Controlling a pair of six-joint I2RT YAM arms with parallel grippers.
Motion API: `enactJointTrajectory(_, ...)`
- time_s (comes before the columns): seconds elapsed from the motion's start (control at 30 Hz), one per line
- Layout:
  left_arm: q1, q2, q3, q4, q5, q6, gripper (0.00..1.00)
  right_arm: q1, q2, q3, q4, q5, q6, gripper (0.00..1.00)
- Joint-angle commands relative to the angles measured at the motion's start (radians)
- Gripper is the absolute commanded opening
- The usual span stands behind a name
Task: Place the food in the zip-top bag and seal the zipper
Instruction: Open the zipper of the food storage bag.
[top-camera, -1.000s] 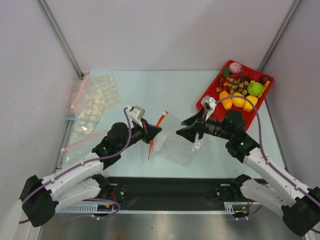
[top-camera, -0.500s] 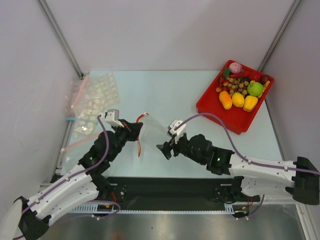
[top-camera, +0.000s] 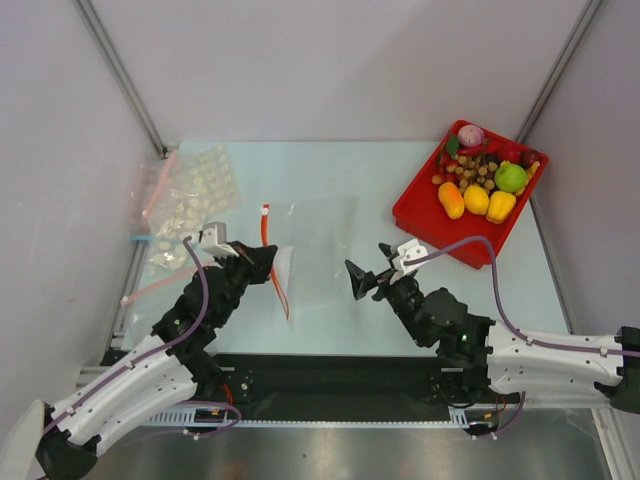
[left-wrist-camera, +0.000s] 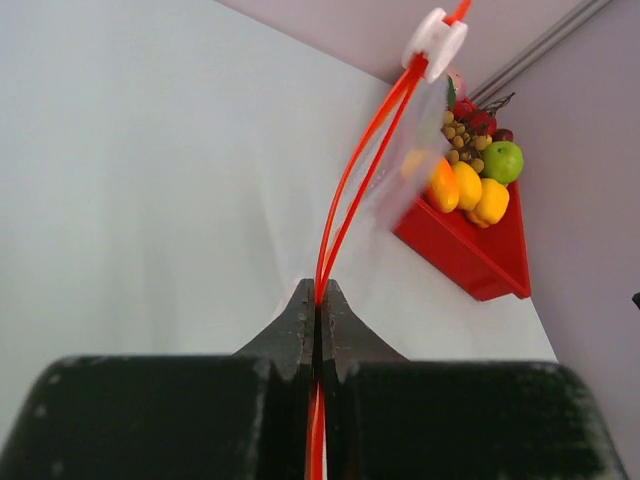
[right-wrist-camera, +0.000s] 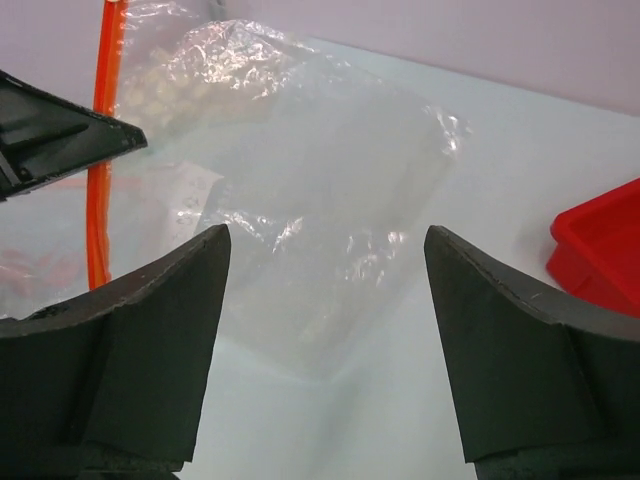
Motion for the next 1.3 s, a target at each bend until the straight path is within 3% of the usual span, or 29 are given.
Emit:
enactJointTrajectory(0.0,-0.004,-0.028,-0.002,0.001,-0.042,-0.023,0.0,0.053,-0.012,0.013,0.072,0.117,-0.08,0.82)
enactJointTrajectory(0.13,-0.004,-0.057,-0.007,-0.004,-0.047,-0.023,0.01,0.05,-0.063,-0.009,0.052,0.001,-0.057,0.77)
enactJointTrajectory(0.27,-0.004,-0.056,-0.017,0.03,-0.008,-0.02,0.01,0.052,0.096,0.068,-0.014,-0.176,-0.032,0.74)
enactJointTrajectory(0.37,-0.005,-0.05,-0.019,0.041,0.01,-0.019,0.01,0.055,0.237,0.123,-0.034,-0.228,-0.015,0.66)
enactJointTrajectory(0.57,-0.005,-0.03,-0.034,0.068,0.033,-0.036,0.01,0.058,0.368,0.145,0.027,-0.337,-0.005,0.59)
enactJointTrajectory(0.97,-0.005,0.001,-0.06,0.129,0.056,-0.069,0.01,0.06,0.453,0.158,0.075,-0.441,0.017,0.56)
enactJointTrajectory(1.27,-0.008,-0.031,-0.105,0.185,0.061,-0.082,0.01,0.063,0.517,0.163,0.146,-0.379,0.044,0.5)
